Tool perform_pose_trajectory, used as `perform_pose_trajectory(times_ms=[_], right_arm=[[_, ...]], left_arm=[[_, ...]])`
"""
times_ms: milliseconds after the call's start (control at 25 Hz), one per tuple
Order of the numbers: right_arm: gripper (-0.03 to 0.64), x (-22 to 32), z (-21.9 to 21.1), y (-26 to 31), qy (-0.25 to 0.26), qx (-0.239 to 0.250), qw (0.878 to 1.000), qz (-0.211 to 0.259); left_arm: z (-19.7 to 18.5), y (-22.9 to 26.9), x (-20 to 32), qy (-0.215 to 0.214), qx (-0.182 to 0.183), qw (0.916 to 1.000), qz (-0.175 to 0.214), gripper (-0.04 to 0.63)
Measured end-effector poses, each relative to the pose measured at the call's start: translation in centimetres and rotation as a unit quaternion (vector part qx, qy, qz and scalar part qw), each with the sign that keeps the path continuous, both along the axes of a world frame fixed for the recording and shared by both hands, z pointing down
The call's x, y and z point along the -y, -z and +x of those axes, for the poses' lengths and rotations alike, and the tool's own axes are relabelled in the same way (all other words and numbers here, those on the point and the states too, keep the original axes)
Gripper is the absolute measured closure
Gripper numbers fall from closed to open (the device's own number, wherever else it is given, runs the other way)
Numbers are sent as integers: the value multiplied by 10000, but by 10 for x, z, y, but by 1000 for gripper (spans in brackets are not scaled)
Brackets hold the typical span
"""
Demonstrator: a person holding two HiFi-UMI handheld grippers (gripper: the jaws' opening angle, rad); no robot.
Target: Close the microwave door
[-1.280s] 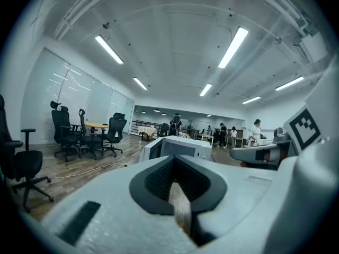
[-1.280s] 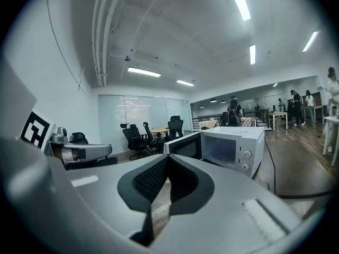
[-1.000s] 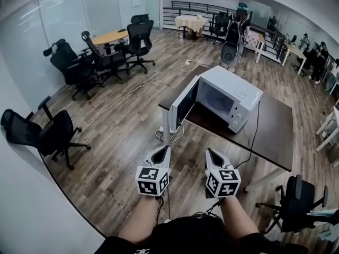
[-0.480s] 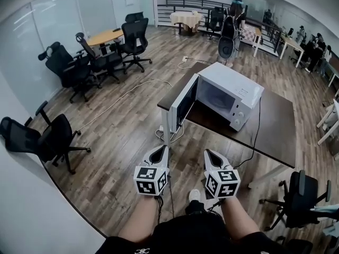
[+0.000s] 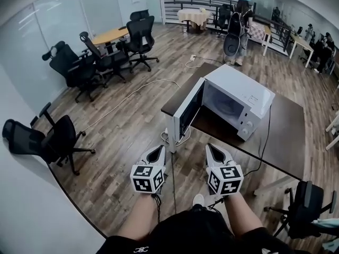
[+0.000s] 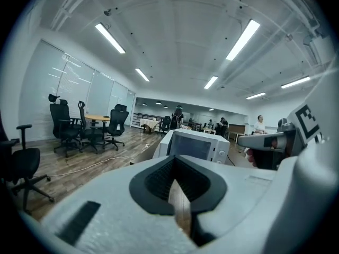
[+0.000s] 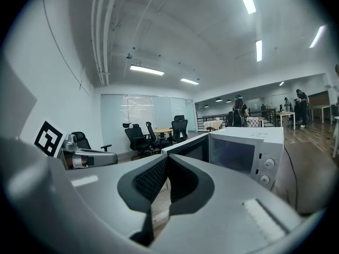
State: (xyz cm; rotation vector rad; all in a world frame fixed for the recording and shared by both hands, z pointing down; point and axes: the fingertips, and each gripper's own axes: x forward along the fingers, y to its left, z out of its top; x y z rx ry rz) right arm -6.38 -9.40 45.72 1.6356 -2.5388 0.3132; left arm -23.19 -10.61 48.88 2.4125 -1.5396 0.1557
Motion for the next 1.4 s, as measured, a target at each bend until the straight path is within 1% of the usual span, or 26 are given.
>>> perform_pose_trajectory(times_ms=[200, 360, 560, 640, 800, 880, 960, 1120, 1240, 1320, 1400], right_arm=[[607, 40, 8, -2, -19, 52, 10000, -69], [607, 70, 17, -6, 12, -4, 9999, -131], [607, 110, 30, -10, 74, -75, 9998, -176], [607, 125, 35, -14, 131, -102, 9996, -216], [607, 153, 45, -20, 266, -204, 9991, -275], [607, 166, 51, -24, 370, -256, 9984, -332], [607, 178, 55, -26, 498, -269, 9977, -365], [607, 193, 64, -30, 613, -315, 9970, -361], [607, 199, 72, -37, 550, -276, 9971, -459], [607, 198, 74, -41, 535, -253, 9969, -525], [607, 197, 75, -43, 516, -290, 9965, -586]], left_arm=[[1, 1, 37, -20, 88, 9999, 51, 588], [4, 0, 62, -42, 225, 9997, 121, 588], [6, -12, 92, -104, 316, 9994, 43, 588], [11, -13, 104, -212, 323, 9992, 45, 535], [26, -14, 125, -502, 365, 9980, 103, 498], [34, -19, 135, -655, 352, 9972, 69, 428], [40, -25, 143, -791, 392, 9961, 16, 390], [41, -38, 157, -961, 535, 9939, -74, 376], [36, -51, 172, -931, 705, 9929, -233, 376], [34, -54, 178, -936, 685, 9928, -311, 376], [35, -56, 181, -1034, 619, 9921, -344, 376]])
